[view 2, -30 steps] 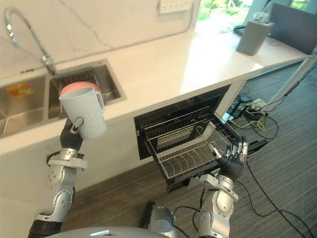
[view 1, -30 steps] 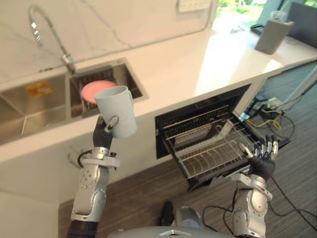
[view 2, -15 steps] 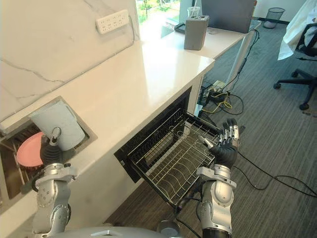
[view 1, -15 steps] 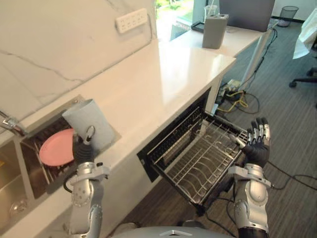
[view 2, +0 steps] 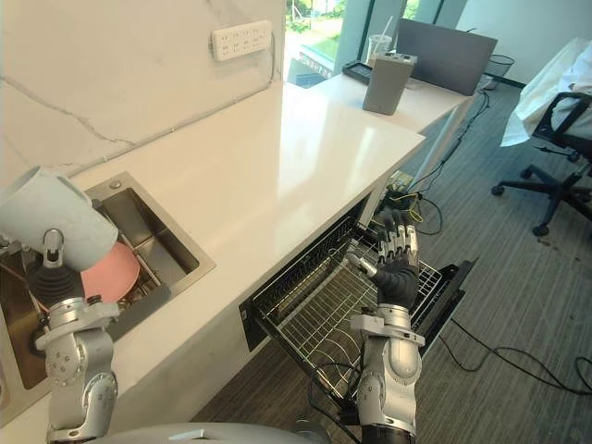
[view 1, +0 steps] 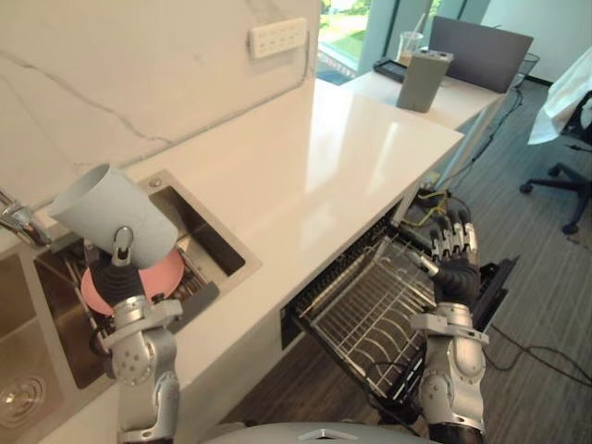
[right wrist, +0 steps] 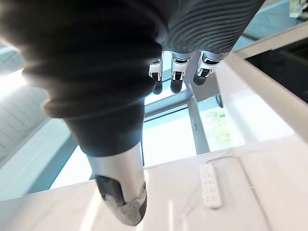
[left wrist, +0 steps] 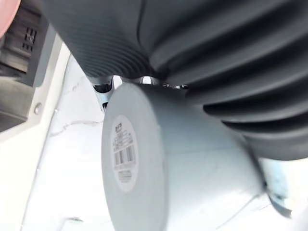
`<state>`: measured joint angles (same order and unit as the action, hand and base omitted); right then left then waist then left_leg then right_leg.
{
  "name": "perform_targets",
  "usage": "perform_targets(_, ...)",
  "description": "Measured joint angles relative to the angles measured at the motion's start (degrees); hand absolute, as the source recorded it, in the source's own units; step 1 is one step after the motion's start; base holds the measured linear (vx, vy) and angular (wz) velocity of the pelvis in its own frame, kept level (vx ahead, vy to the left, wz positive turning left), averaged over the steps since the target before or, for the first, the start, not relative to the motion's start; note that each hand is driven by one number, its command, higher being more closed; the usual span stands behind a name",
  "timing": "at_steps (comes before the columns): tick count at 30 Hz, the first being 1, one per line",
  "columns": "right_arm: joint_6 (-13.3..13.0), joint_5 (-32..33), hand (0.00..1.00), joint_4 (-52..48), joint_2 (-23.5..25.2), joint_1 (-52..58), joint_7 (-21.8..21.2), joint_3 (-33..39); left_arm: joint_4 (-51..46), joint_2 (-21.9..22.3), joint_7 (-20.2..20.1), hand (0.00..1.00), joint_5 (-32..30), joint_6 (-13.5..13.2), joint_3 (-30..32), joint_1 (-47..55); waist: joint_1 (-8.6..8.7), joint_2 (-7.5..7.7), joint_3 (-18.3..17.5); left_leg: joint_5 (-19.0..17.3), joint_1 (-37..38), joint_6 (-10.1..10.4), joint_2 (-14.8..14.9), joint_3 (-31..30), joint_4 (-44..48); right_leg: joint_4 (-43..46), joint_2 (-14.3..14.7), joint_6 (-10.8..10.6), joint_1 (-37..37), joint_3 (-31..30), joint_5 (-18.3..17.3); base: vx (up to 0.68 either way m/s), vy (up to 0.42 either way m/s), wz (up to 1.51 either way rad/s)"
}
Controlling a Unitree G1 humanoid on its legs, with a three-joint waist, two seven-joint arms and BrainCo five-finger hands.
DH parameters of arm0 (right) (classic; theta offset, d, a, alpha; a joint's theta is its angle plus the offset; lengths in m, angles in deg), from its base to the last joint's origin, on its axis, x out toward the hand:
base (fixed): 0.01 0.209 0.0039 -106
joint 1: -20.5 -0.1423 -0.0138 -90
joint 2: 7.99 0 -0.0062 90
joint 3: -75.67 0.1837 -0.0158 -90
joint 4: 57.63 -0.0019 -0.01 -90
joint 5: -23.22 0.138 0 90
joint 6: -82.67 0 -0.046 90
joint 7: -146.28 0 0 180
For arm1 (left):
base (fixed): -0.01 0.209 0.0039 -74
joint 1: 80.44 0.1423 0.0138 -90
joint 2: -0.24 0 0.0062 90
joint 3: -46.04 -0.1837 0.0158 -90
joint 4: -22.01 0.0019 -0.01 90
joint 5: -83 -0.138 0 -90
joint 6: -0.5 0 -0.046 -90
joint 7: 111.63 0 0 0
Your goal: Walk over to the sink, pick up the cup, carry it to the dishwasher, place the cup inside the dishwasher, then close the dishwasher door
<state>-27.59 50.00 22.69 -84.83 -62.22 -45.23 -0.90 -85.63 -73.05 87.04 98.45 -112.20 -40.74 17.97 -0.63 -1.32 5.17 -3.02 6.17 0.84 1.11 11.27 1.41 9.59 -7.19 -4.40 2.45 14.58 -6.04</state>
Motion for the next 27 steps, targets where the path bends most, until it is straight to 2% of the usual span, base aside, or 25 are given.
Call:
perform_targets(2, 1.26, 0.85, 0.0, -2.0, -0.01, -0.74, -0.98, -0.42, 0.0, 0.18, 2.04, 1.0, -1.72, -0.49, -0.86, -2.72, 0.59, 0.66, 0.49, -0.14, 0.54, -0.23, -0.06, 0.95, 0.27, -0.71, 0.07, -0.09, 0.63, -0.91, 0.76, -0.07, 0.053, -0.29)
perform_targets(5, 3.19, 1.05, 0.0, -4.43, 0.01, -1.87, -2.15, -2.67, 0.0, 0.23, 5.87, 1.0, -4.47, -0.67, -0.96, -5.24, 0.55, 1.44, 1.49, -0.65, 2.01, -0.57, 0.41, 4.76, 0.32, -1.53, 0.72, -0.02, 0.51, -3.02, 2.29, -0.09, 0.038, -0.61)
perform_targets(7, 3.64, 1.08, 0.0, -5.12, 0.16, -2.42, -2.94, -4.53, 0.06, 0.4, 9.66, 1.0, -6.69, -0.74, -0.44, -5.42, -0.11, 1.49, 2.22, -1.26, 2.89, -0.41, 1.6, 8.39, 0.73, -2.5, -0.06, 0.93, 0.35, 0.96, 1.01, -0.14, 0.03, -1.08)
perform_targets(8, 5.09, 1.15, 0.0, -5.12, 0.22, -3.48, -3.61, -6.39, 0.06, 0.4, 13.95, 1.0, -8.81, -0.77, 0.65, -5.52, -1.18, 1.47, 2.28, -2.62, 1.88, 0.03, 3.57, 11.75, 2.69, -1.91, -1.8, 2.8, 0.49, 8.28, 0.94, -0.12, -0.003, -1.16)
perform_targets(9, 5.98, 1.29, 0.0, -5.1, 0.32, -3.94, -4.07, -7.03, 0.05, 0.39, 15.65, 1.0, -9.34, -0.79, 1.31, -5.58, -1.5, 1.68, 2.35, -3.28, 1.52, 0.33, 4.26, 12.83, 3.87, -1.6, -2.31, 3.44, 0.38, 10.31, 1.43, -0.08, -0.025, -1.23)
perform_targets(10, 7.14, 2.01, 0.0, -5.12, 0.61, -4.14, -4.73, -7.85, 0.09, 0.35, 18.17, 1.0, -9.71, -0.79, 2.33, -5.79, -1.68, 2.43, 2.5, -4.62, 0.41, 1.03, 5.25, 13.66, 6.1, -0.4, -3.37, 4.61, -0.04, 12.38, 3.48, -0.05, -0.07, -0.57)
perform_targets(11, 7.9, 2.2, 0.0, -5.09, 0.83, -4.07, -4.82, -7.83, 0.21, 0.32, 19.62, 1.0, -10.15, -0.79, 2.46, -6.13, -1.52, 3.17, 2.58, -5.2, -0.16, 1.36, 5.67, 13.53, 7.21, 0.21, -3.64, 2.45, -0.17, 12.48, 4.6, 0.0, -0.094, -0.18)
perform_targets(12, 9.11, 2.27, 0.0, -4.97, 1.09, -3.31, -4.63, -7.57, 0.92, 0.92, 21.93, 1.0, -10.92, -0.79, 2.16, -7.1, -0.85, 3.69, 2.62, -5.61, -1.21, 1.59, 7.08, 12.15, 8.48, 1.79, -2.82, 1.17, -0.62, 12.07, 5.39, 0.02, -0.085, 0.48)
perform_targets(13, 9.34, 2.28, 0.0, -4.85, 1.05, -1.69, -4.49, -7.12, 1.37, 1.77, 23.21, 1.0, -11.97, -0.8, 0.97, -8.09, -0.37, 3.01, 3.03, -5.12, -1.84, 2.07, 8.11, 9.89, 8.51, 2.83, -1.73, 1.0, -0.58, 9.73, 5.98, 0.03, -0.05, 0.71)
perform_targets(16, 9.68, 2.08, 0.0, -2.51, 1.17, -0.4, -4.17, -7.78, 1.44, 1.68, 23.74, 1.0, -14.88, -0.84, -0.73, -11.51, -0.27, 2.96, 3.06, -2.71, -3.09, 3.33, 8.96, 5.37, 7.33, 1.28, 0.16, 0.92, 0.58, 5.15, 5.98, 0.06, -0.039, 0.83)
perform_targets(19, 12.36, 2.32, 0.0, -0.42, 1.19, -2.29, -4.67, -8.93, 1.56, 1.46, 24.17, 1.0, -15.8, -0.33, -0.47, -12.2, -1.59, 3.03, 3.09, -1.56, -3.24, 4.1, 8.62, 4.22, 7.61, -4.58, 0.87, -0.17, 4.13, 6.0, 5.26, 0.04, -0.087, 0.28)
perform_targets(22, 13.5, 3.02, 0.0, 0.11, 1.03, -3.49, -4.94, -8.74, 3.24, 1.47, 24.09, 1.0, -15.82, 0.22, -0.49, -11.95, -1.51, 2.67, 3.19, -0.58, -4.23, 4.79, 8.48, 3.01, 7.53, -8.73, 1.7, -0.48, 5.84, 6.86, 4.96, -0.05, -0.098, 0.16)
perform_targets(24, 13.62, 4.23, 0.0, 0.11, 0.14, -3.49, -5.85, -8.53, 4.38, 1.52, 22.44, 1.0, -15.97, 0.22, -0.88, -11.39, -0.96, 2.26, 3.24, 0.4, -4.7, 5.13, 8.78, 2.54, 6.66, -10.0, 2.47, 0.2, 6.11, 7.85, 5.37, -0.09, -0.088, 0.18)
perform_targets(27, 13.79, 7.98, 0.0, 0.07, -1.03, -3.55, -7.33, -7.61, 6.42, 1.42, 17.66, 1.0, -16.27, 0.87, -1.99, -10.93, -0.58, 1.93, 3.07, 2.18, -4.01, 5.41, 8.8, 2.31, 3.99, -10.92, 2.97, 0.88, 6.36, 8.34, 5.87, -0.07, -0.033, 0.08)
